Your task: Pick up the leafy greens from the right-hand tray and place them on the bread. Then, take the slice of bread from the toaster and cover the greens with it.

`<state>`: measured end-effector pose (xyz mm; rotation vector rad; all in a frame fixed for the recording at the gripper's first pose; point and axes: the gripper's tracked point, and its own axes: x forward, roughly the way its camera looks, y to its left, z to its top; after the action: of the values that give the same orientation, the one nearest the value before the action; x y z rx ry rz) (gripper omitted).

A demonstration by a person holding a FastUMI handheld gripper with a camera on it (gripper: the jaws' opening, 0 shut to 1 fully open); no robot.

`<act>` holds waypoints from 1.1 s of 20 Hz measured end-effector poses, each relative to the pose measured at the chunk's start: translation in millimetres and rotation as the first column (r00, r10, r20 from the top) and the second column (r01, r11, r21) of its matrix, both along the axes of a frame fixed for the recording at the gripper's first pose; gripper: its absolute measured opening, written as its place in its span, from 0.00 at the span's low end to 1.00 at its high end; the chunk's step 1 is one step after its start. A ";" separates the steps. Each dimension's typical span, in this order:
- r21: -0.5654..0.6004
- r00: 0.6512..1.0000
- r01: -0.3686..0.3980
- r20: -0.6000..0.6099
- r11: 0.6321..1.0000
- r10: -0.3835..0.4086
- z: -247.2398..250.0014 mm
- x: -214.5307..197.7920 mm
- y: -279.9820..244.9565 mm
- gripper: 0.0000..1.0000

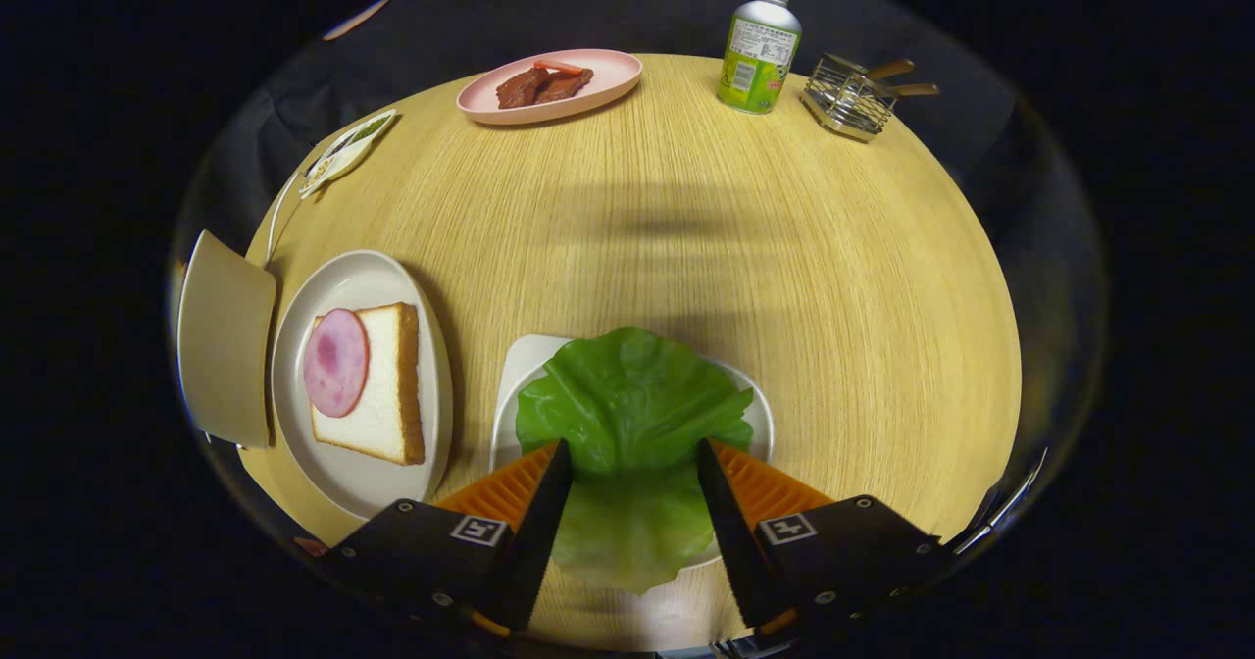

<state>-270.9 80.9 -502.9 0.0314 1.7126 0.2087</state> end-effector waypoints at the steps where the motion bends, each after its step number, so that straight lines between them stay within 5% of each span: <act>1: -0.004 1.000 0.002 -0.007 1.000 -0.002 -0.3 -1.3 -1.0 0.71; 5: -0.019 0.999 0.031 -0.004 0.999 -0.032 0.7 0.3 -0.9 0.31; 8: 0.007 0.995 0.101 -0.025 0.995 -0.101 5.3 -1.4 2.9 0.12; 14: 0.116 0.981 0.195 -0.016 0.974 -0.195 38.2 7.7 23.0 0.10; 22: 0.251 0.988 0.128 0.052 0.959 -0.146 96.6 44.3 68.7 0.10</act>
<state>-226.6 149.6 -406.3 0.3232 1.5984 0.3157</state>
